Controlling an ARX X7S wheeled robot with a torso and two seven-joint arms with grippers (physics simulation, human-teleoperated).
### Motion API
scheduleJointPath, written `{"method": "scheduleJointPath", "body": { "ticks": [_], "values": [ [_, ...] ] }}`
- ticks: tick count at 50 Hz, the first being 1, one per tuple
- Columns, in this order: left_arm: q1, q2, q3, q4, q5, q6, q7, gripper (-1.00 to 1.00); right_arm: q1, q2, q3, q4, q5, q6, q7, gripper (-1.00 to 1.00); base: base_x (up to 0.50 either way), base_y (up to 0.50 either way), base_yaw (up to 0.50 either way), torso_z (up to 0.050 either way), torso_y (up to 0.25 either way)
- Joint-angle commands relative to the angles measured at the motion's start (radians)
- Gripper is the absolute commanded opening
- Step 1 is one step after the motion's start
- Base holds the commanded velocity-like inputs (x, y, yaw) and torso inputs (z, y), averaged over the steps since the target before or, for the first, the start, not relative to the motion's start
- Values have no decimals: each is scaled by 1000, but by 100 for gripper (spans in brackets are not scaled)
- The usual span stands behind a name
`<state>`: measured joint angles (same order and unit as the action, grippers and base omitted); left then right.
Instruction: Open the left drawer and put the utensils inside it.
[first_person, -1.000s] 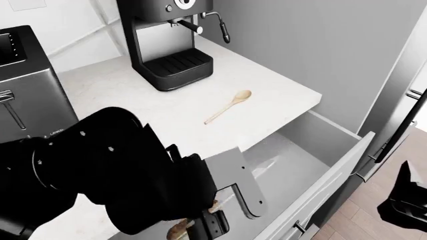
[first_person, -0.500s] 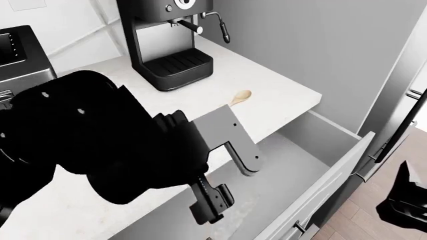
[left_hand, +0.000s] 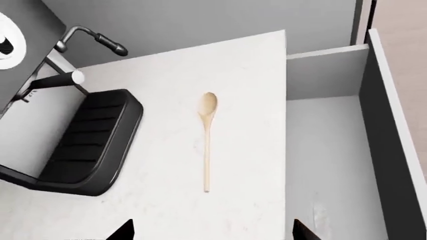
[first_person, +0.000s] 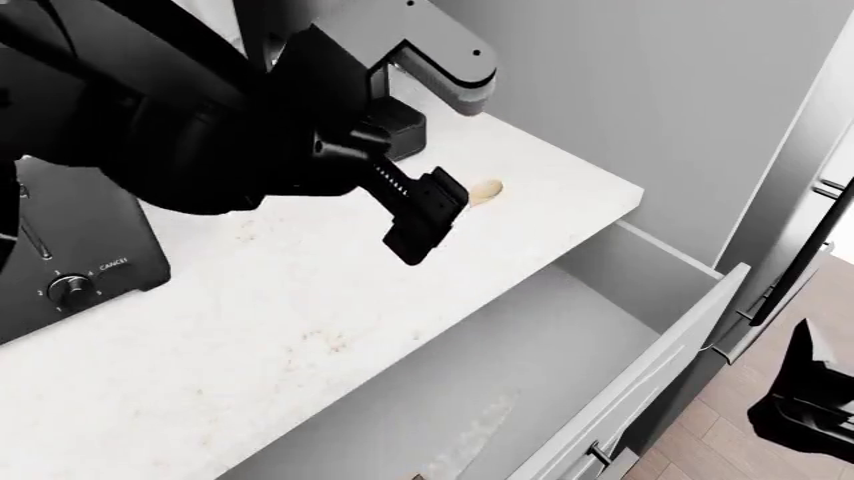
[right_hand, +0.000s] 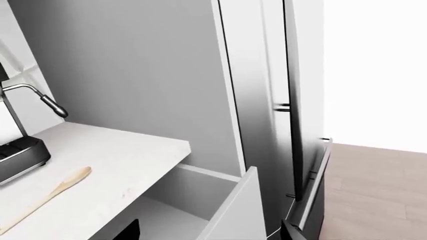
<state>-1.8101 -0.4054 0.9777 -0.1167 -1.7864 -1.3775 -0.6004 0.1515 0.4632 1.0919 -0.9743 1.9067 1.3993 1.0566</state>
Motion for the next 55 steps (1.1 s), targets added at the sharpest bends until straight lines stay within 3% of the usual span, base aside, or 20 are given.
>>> {"method": "scheduleJointPath", "body": {
  "ticks": [1, 7, 13, 17, 19, 22, 26, 35, 55],
  "values": [
    [-3, 22, 35, -89, 152, 28, 106, 100, -3, -17, 13, -3, -25, 12, -33, 100, 0, 0, 0, 0, 0],
    [13, 39, 68, -132, 221, 59, 153, 100, 7, -30, 5, -2, -51, 23, -51, 100, 0, 0, 0, 0, 0],
    [40, 113, 129, -291, 343, 136, 243, 100, 22, -49, -9, 2, -91, 42, -81, 100, 0, 0, 0, 0, 0],
    [85, 163, 185, -399, 529, 346, 293, 100, 28, -47, -25, 7, -101, 40, -79, 100, 0, 0, 0, 0, 0],
    [99, 201, 147, -512, 502, 373, 305, 100, 37, -56, -37, 6, -117, 47, -88, 100, 0, 0, 0, 0, 0],
    [77, 248, 198, -624, 564, 400, 400, 100, 44, -68, -40, 7, -143, 56, -112, 100, 0, 0, 0, 0, 0],
    [83, 259, 264, -634, 667, 505, 457, 100, 43, -62, -48, 8, -142, 47, -108, 100, 0, 0, 0, 0, 0],
    [101, 289, 270, -699, 653, 521, 601, 100, 38, -59, -54, 10, -156, 37, -120, 100, 0, 0, 0, 0, 0],
    [133, 316, 331, -715, 727, 597, 662, 100, 28, -70, -70, 6, -210, 30, -163, 100, 0, 0, 0, 0, 0]
  ]
}}
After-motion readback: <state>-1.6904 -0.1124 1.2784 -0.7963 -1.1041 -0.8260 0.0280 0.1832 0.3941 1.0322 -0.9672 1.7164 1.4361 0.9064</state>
